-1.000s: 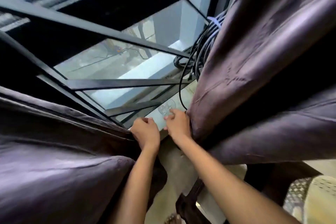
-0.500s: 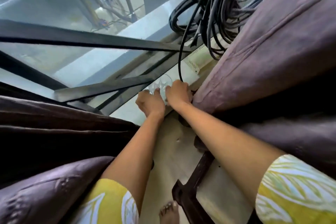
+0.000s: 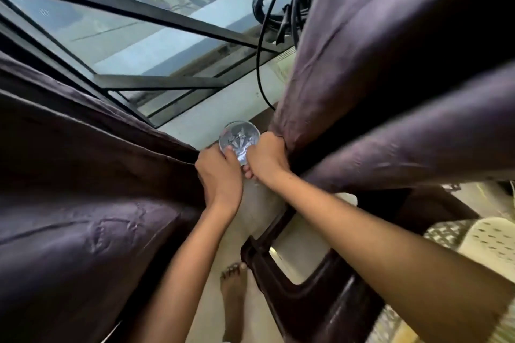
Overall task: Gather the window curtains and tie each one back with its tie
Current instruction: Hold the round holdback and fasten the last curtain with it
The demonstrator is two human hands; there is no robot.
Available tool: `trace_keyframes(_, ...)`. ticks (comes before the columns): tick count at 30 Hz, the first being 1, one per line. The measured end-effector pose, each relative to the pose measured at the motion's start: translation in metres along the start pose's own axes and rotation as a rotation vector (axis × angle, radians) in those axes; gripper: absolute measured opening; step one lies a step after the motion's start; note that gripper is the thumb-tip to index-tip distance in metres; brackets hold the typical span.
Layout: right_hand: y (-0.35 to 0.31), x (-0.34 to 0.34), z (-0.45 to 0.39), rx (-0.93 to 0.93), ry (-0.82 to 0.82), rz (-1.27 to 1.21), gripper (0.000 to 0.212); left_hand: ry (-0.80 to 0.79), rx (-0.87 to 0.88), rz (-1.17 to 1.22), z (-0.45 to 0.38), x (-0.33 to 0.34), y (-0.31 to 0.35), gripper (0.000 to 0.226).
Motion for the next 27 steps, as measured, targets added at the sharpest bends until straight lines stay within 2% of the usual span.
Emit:
trace_keyframes(7,0.028,-0.052,0.099,-0.151,0.061,0.21,0.029,0.064,0.067,0.06,0.106,-0.052,0.028,0.03)
trace_keyframes(11,0.054,-0.103,0.166,-0.198,0.123,0.274,0.029,0.004,0.074,0.153,0.175,-0.087,0.059,0.031)
trace_keyframes(14,0.075,-0.144,0.218,-0.265,0.186,0.282,0.038,-0.048,0.122,0.245,0.228,-0.114,0.089,0.026)
trace_keyframes(20,0.135,-0.224,0.3,-0.208,0.326,0.077,0.039,-0.205,0.141,0.353,0.315,-0.136,0.154,0.019)
trace_keyframes(23,0.152,-0.243,0.324,-0.207,0.351,-0.032,0.039,-0.222,0.221,0.328,0.338,-0.138,0.175,0.017)
trace_keyframes(26,0.165,-0.257,0.34,-0.201,0.42,-0.082,0.038,-0.265,0.281,0.33,0.354,-0.135,0.184,0.005)
trace_keyframes(27,0.175,-0.262,0.346,-0.182,0.446,-0.095,0.037,-0.29,0.3,0.326,0.361,-0.131,0.185,0.009)
Point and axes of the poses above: each hand's wrist, its own z-axis away from the middle knuckle, its own x-axis out of the palm, y = z × x, the point moved 4 cm from there along -z, towards the middle knuckle, and after that the axes turned 3 degrees about y, right-handed, at the moved point
